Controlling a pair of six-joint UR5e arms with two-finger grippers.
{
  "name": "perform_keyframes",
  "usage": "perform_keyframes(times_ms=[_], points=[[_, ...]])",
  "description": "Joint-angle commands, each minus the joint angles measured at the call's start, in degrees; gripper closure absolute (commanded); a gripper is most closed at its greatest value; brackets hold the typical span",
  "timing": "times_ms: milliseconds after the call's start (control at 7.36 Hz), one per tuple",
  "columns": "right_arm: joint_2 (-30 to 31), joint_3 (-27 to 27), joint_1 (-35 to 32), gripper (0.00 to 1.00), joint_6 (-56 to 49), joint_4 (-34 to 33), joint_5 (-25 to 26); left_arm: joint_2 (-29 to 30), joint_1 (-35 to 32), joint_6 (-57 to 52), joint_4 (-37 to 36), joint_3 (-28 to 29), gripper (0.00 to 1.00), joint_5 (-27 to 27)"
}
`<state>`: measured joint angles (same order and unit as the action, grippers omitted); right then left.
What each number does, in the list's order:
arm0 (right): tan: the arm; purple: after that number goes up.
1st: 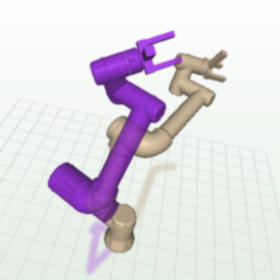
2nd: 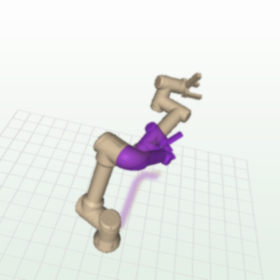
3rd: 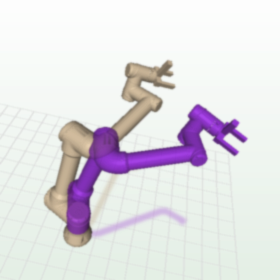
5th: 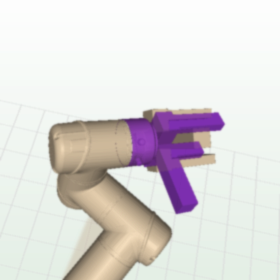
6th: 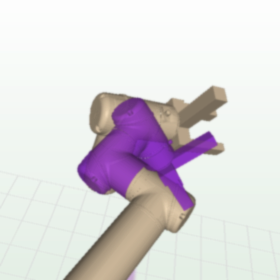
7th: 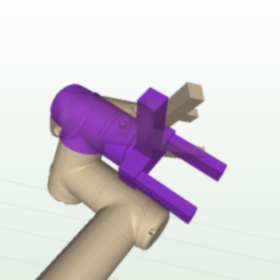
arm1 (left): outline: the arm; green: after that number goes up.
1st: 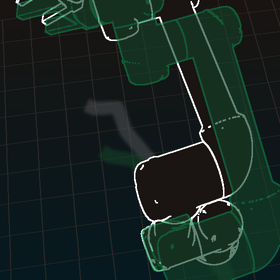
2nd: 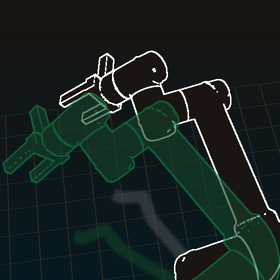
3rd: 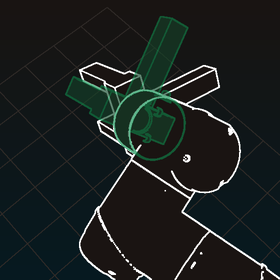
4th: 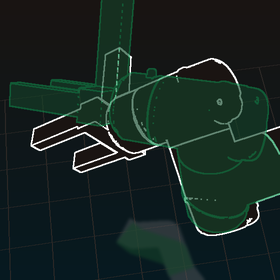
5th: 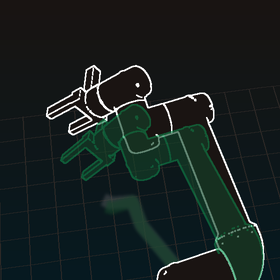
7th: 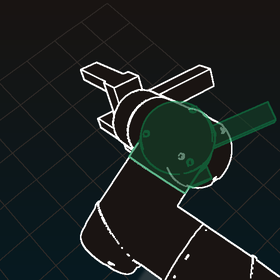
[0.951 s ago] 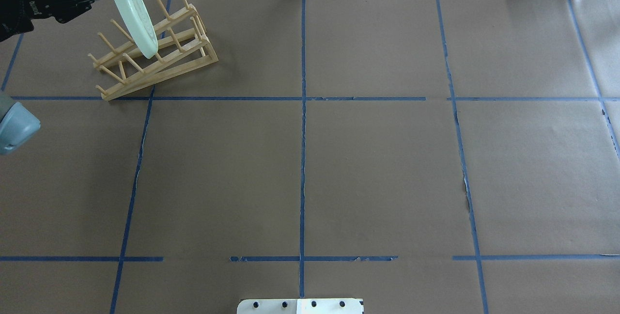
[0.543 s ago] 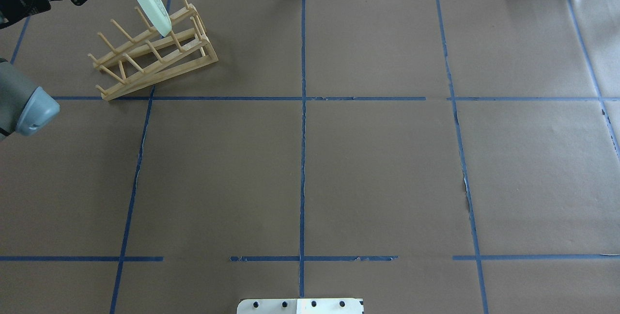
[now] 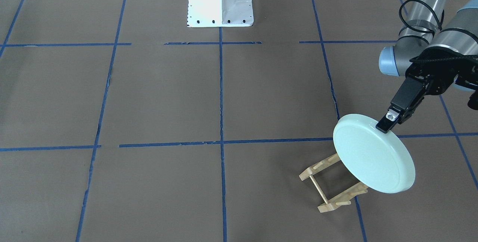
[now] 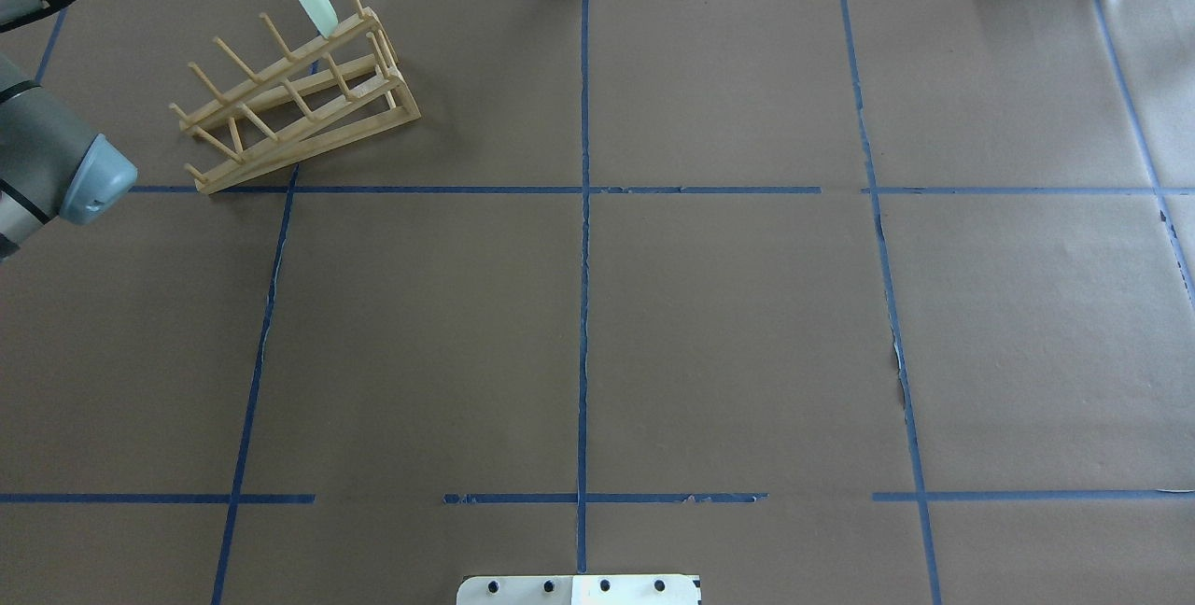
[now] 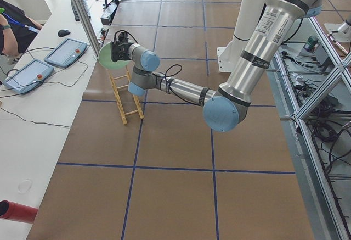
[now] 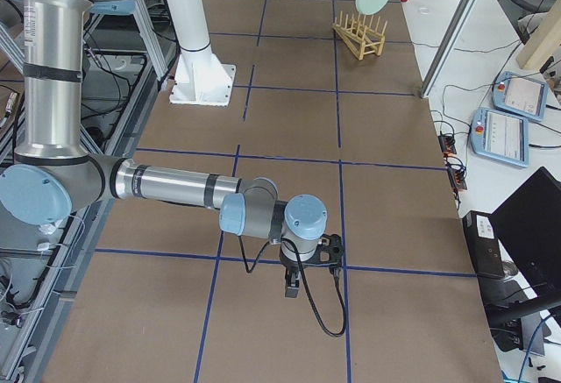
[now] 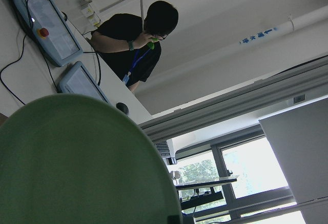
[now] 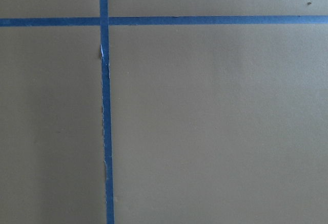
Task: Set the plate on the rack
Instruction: 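Carry the upright plate with the left gripper over the rack slots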
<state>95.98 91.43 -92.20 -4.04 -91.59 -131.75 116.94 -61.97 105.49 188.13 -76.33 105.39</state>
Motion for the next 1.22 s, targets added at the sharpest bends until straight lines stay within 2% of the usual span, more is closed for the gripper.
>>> perform_keyframes(times_ms=[0, 272, 1087], points=[[0.0, -0.02, 0.0, 0.0, 0.0, 0.0, 0.0, 1.88, -0.6, -0.11, 0.04, 3.1, 1.0, -0.01], [0.0, -0.02, 0.0, 0.0, 0.0, -0.08, 0.0, 3.81, -1.22, -0.28, 0.04, 6.61, 1.0, -0.01], [0.0, 0.06, 0.0, 0.0, 0.0, 0.0, 0.0, 5.75, -0.96, -0.72, 0.3, 10.05, 1.0, 0.08]])
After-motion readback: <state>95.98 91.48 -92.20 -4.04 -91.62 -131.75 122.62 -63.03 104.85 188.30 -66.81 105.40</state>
